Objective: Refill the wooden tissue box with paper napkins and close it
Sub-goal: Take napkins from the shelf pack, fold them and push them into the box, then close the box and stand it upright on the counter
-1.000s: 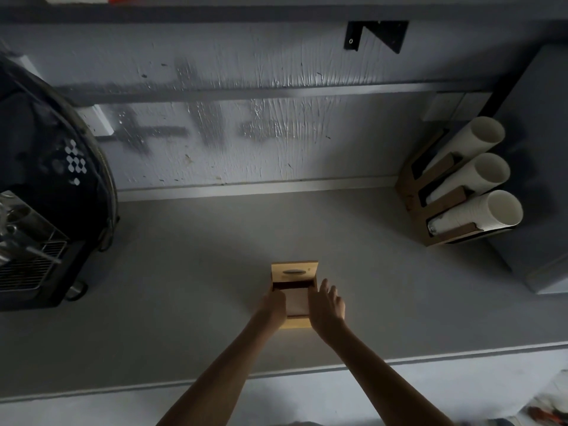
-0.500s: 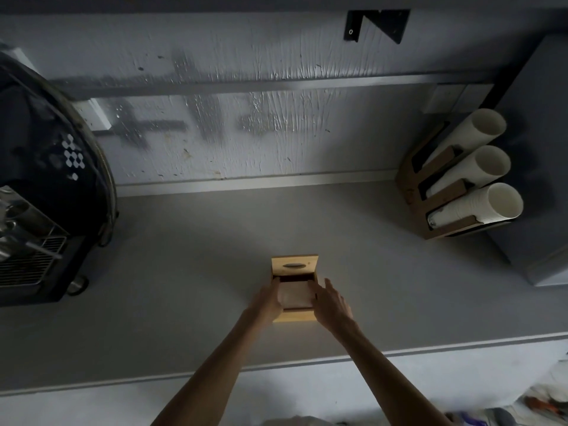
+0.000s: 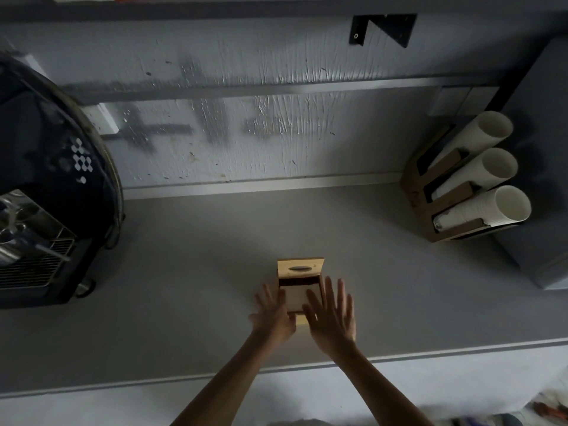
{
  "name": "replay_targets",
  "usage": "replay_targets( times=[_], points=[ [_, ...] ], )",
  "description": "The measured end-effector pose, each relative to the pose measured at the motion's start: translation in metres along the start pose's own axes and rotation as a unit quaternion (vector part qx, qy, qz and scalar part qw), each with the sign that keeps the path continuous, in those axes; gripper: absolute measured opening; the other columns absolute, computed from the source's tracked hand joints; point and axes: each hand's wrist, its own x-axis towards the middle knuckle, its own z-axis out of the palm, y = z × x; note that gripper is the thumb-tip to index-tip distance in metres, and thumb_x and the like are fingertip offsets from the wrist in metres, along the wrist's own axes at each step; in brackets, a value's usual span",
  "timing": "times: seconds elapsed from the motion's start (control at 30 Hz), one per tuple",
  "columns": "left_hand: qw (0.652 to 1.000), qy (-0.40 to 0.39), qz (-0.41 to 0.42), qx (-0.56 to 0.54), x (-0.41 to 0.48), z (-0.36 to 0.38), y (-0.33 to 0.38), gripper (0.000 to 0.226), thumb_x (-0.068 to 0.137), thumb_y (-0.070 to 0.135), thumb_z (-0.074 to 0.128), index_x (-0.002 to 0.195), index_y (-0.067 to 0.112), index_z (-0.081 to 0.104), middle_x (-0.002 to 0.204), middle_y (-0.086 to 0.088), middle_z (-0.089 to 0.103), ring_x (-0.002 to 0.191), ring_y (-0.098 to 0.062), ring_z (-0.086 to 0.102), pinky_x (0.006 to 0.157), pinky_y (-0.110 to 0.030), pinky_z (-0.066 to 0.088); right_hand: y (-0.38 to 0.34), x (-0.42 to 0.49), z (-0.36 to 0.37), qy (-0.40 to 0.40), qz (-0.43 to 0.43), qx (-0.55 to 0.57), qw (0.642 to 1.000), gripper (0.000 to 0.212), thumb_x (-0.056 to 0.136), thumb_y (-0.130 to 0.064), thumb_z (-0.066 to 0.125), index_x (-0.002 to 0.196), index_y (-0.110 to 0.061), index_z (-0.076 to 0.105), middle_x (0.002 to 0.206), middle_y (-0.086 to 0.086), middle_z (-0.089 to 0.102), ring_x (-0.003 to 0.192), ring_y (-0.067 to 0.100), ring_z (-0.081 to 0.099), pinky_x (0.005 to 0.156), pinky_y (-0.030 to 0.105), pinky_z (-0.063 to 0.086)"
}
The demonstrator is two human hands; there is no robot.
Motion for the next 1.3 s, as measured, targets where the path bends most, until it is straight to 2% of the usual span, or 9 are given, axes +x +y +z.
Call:
replay_targets(
  times=[0.4, 0.5, 0.57, 0.63, 0.77, 0.83, 0.97, 1.1, 1.3],
  points=[
    [0.995, 0.021, 0.054, 0.082, -0.020, 0.010, -0.013, 0.074, 0.093, 0.020, 0.046, 0.152, 0.023, 0.002, 0.161, -0.016, -0.005, 0.147, -0.039, 0.003, 0.110, -0.054, 0.032, 0.018, -0.010, 0.014, 0.060, -0.040, 0.011, 0.997, 0.060, 0.096, -0.054, 0.031, 0.151, -0.030, 0.027, 0.162, 0.013, 0.013, 0.149, 0.037, 0.007, 0.116, 0.053, 0.016],
    [0.994, 0.094, 0.057, -0.025, -0.029, -0.009, -0.007, 0.060, 0.091, 0.016, 0.046, 0.146, 0.023, 0.024, 0.154, -0.009, 0.028, 0.140, -0.028, 0.031, 0.104, -0.043, 0.042, 0.014, -0.005, -0.010, 0.049, -0.005, 0.162, 0.986, 0.050, 0.099, -0.052, 0.030, 0.146, -0.034, 0.035, 0.159, 0.000, 0.021, 0.148, 0.025, 0.019, 0.115, 0.041, 0.025],
    [0.971, 0.207, 0.001, -0.119, -0.027, -0.036, -0.010, 0.039, 0.089, 0.018, 0.047, 0.128, 0.022, 0.046, 0.130, -0.003, 0.055, 0.120, -0.024, 0.053, 0.092, -0.039, 0.046, 0.019, 0.006, -0.034, 0.056, 0.105, 0.327, 0.937, 0.039, 0.098, -0.050, 0.034, 0.114, -0.027, 0.061, 0.129, 0.007, 0.063, 0.114, 0.027, 0.061, 0.095, 0.041, 0.050],
    [0.942, 0.241, -0.089, -0.216, -0.003, -0.062, -0.021, 0.022, 0.088, 0.018, 0.046, 0.108, 0.015, 0.054, 0.110, -0.009, 0.063, 0.104, -0.032, 0.060, 0.084, -0.040, 0.048, 0.029, 0.027, -0.057, 0.023, 0.208, 0.475, 0.855, 0.042, 0.097, -0.051, 0.040, 0.084, -0.016, 0.059, 0.094, 0.013, 0.068, 0.079, 0.027, 0.063, 0.077, 0.041, 0.053],
    [0.820, -0.127, -0.182, -0.527, 0.041, -0.097, -0.034, 0.055, 0.092, 0.053, 0.046, 0.116, 0.004, 0.053, 0.106, -0.018, 0.061, 0.093, -0.035, 0.061, 0.082, -0.051, 0.054, 0.043, 0.067, -0.087, -0.212, 0.315, 0.663, 0.645, 0.056, 0.081, -0.057, 0.065, 0.104, -0.007, 0.055, 0.111, 0.016, 0.057, 0.107, 0.033, 0.057, 0.091, 0.044, 0.049],
    [0.785, -0.241, -0.177, -0.543, 0.048, -0.101, -0.029, 0.071, 0.084, 0.065, 0.049, 0.119, 0.003, 0.053, 0.119, -0.022, 0.055, 0.108, -0.041, 0.057, 0.077, -0.055, 0.054, 0.041, 0.076, -0.091, -0.285, 0.319, 0.683, 0.592, 0.075, 0.069, -0.061, 0.073, 0.117, -0.007, 0.053, 0.118, 0.016, 0.055, 0.112, 0.034, 0.053, 0.091, 0.043, 0.050],
    [0.766, -0.276, -0.191, -0.548, 0.055, -0.097, -0.018, 0.076, 0.078, 0.064, 0.060, 0.124, 0.005, 0.053, 0.128, -0.021, 0.045, 0.120, -0.043, 0.046, 0.076, -0.061, 0.053, 0.032, 0.080, -0.093, -0.337, 0.297, 0.661, 0.601, 0.082, 0.063, -0.063, 0.075, 0.121, -0.009, 0.054, 0.107, 0.011, 0.058, 0.092, 0.025, 0.054, 0.075, 0.034, 0.050],
    [0.744, -0.285, -0.188, -0.574, 0.057, -0.091, -0.028, 0.061, 0.079, 0.047, 0.069, 0.125, 0.016, 0.045, 0.131, -0.024, 0.048, 0.116, -0.043, 0.052, 0.070, -0.056, 0.055, 0.042, 0.082, -0.082, -0.339, 0.279, 0.640, 0.631, 0.088, 0.058, -0.057, 0.085, 0.126, -0.014, 0.050, 0.131, 0.014, 0.054, 0.119, 0.032, 0.052, 0.102, 0.041, 0.045],
    [0.788, -0.233, -0.170, -0.543, 0.053, -0.057, -0.033, 0.018, 0.084, 0.023, 0.070, 0.092, 0.011, 0.059, 0.082, -0.008, 0.063, 0.074, -0.021, 0.059, 0.078, -0.038, 0.052, 0.042, 0.065, -0.054, -0.267, 0.258, 0.676, 0.637, 0.040, 0.082, -0.019, 0.073, 0.118, -0.008, 0.060, 0.102, 0.006, 0.068, 0.093, 0.020, 0.062, 0.082, 0.031, 0.048]
  ],
)
